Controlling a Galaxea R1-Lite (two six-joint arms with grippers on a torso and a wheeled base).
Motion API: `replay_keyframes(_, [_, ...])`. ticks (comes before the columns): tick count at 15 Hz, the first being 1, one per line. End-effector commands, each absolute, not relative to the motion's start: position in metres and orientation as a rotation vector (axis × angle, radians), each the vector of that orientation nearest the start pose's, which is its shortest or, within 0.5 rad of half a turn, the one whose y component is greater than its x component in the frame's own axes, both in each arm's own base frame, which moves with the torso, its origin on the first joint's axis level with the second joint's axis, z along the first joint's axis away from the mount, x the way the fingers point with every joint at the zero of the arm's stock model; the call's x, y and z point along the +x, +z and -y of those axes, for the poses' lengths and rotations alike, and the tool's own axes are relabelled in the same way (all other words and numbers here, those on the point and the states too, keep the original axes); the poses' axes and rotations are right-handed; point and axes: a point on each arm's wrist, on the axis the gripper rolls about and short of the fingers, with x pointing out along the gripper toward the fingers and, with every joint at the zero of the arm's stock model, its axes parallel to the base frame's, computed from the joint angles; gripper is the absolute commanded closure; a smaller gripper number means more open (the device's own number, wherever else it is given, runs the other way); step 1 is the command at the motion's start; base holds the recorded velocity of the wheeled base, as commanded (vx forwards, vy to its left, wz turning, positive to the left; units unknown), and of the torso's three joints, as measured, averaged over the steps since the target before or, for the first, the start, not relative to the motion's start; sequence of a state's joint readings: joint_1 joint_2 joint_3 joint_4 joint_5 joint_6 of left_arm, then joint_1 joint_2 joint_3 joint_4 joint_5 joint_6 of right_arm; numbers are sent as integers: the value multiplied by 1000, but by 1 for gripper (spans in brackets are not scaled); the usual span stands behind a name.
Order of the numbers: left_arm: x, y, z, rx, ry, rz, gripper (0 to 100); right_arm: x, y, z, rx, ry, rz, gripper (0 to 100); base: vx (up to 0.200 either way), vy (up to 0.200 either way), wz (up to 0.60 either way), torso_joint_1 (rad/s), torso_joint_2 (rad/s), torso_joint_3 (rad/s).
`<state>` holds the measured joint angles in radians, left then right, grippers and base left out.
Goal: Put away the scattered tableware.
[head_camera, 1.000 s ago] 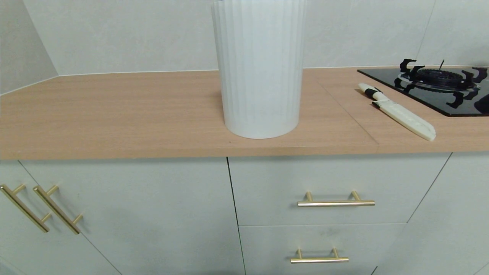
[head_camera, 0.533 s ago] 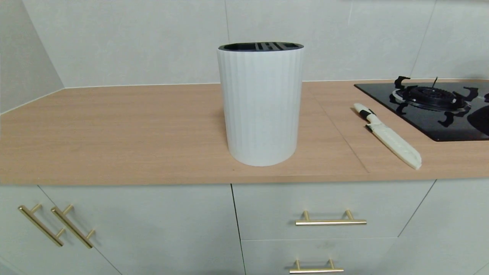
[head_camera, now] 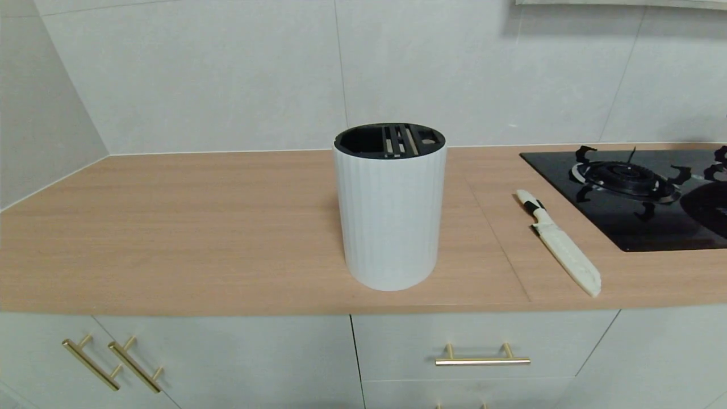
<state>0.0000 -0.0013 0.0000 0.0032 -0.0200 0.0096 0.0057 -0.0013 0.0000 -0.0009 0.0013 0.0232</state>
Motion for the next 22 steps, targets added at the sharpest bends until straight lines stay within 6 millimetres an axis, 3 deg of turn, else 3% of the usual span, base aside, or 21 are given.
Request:
replay_keyframes(1, [-23, 75, 0, 9, -20, -3, 0, -23, 76, 0, 23, 8, 3, 0, 0, 0, 0, 198, -491, -281])
replay_keyframes(22, [-23, 75, 0, 9, -20, -3, 0, -23, 75, 0, 23, 8, 0, 0, 0, 0, 0, 240, -523, -286])
